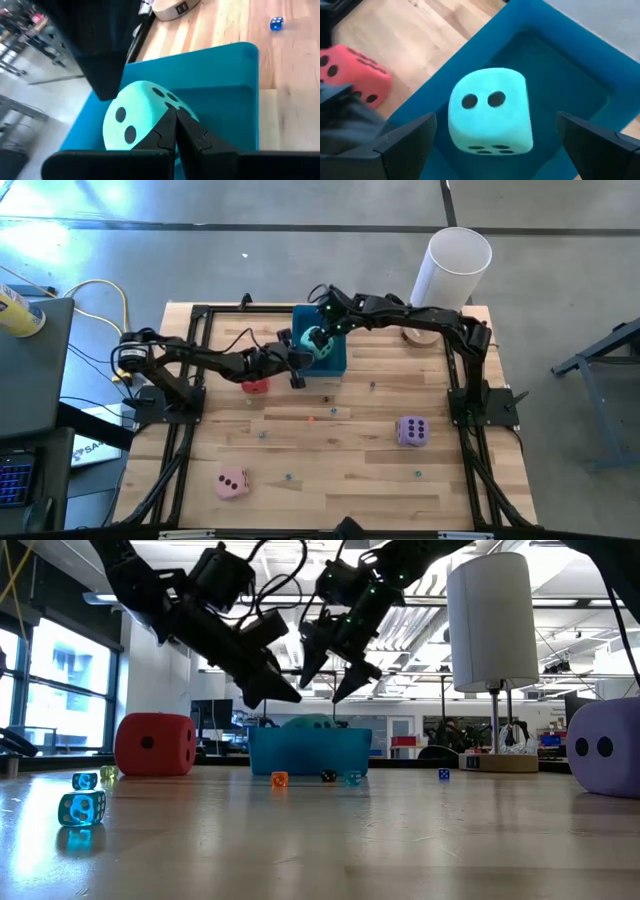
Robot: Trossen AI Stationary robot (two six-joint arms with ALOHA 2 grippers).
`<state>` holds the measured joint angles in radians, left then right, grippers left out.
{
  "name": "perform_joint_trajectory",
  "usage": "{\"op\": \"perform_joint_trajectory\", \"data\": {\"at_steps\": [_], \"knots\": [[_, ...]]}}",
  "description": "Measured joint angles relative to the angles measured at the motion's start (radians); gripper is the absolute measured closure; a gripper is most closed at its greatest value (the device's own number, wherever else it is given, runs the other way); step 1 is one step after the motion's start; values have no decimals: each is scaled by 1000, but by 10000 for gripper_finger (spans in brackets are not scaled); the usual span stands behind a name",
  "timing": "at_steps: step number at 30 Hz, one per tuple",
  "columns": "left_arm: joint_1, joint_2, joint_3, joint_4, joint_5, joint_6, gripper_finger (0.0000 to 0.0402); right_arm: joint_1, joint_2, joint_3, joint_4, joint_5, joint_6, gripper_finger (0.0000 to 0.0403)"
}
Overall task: Pick & Place Dice
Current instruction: Put the red die into the blue bin
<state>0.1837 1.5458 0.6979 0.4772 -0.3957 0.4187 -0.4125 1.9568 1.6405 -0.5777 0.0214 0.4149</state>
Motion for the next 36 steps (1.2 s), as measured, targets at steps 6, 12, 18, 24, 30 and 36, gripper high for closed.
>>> {"op": "perform_joint_trajectory", "data": {"at_steps": [6,12,18,24,30,36], "knots": [[-56,-29,0,-1,-113,64,401,1,0,0,15,5,-49,3],[-113,-106,0,-9,-242,126,401,14,-11,0,24,9,-131,3],[-169,-225,0,-168,-274,127,401,78,-68,0,-9,168,-215,3],[-210,-387,0,-442,-237,-14,401,181,-121,0,-107,344,-229,3],[-252,-558,-1,-666,-113,-189,401,288,-126,0,-264,348,-161,3],[-304,-658,0,-768,-2,-336,401,407,-126,0,-410,430,-39,3]]}}
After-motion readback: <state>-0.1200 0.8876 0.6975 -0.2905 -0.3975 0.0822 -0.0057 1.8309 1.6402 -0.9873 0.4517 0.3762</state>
